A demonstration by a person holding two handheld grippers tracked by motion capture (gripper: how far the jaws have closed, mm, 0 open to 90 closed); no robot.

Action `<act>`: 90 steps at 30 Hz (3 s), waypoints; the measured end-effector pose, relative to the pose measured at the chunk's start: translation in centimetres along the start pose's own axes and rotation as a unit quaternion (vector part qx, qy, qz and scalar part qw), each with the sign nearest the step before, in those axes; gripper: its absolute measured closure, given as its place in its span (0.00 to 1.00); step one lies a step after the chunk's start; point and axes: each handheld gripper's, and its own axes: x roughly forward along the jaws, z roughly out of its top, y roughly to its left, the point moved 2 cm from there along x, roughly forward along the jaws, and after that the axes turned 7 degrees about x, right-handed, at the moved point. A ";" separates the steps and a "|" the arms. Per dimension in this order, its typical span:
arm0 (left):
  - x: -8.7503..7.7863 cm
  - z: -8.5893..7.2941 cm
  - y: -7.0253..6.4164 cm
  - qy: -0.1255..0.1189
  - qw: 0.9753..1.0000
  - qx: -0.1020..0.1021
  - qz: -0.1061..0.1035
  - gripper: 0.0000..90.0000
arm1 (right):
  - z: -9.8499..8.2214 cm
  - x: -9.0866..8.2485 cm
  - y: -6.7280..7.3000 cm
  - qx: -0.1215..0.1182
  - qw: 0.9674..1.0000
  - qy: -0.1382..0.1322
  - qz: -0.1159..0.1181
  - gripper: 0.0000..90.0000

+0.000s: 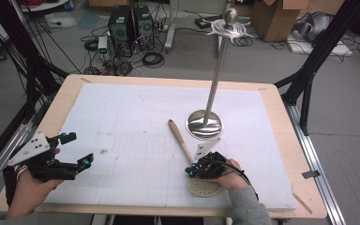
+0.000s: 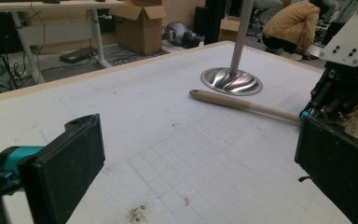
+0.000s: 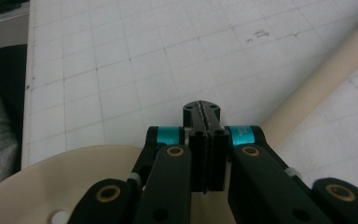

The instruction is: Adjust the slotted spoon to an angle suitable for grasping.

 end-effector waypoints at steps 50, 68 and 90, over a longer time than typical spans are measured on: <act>1.3 0.2 -0.2 0.004 1.000 0.000 -0.014 0.02 | -2.3 -3.9 -2.8 0.061 0.990 -0.070 -0.107 1.00; 1.1 -0.2 -0.1 0.009 1.000 -0.004 -0.009 0.02 | -0.9 -2.8 -4.0 0.044 0.994 -0.018 -0.101 1.00; 0.6 -0.5 0.1 0.010 1.000 -0.005 -0.006 0.02 | 2.5 -0.8 -4.1 0.012 0.994 0.041 -0.096 1.00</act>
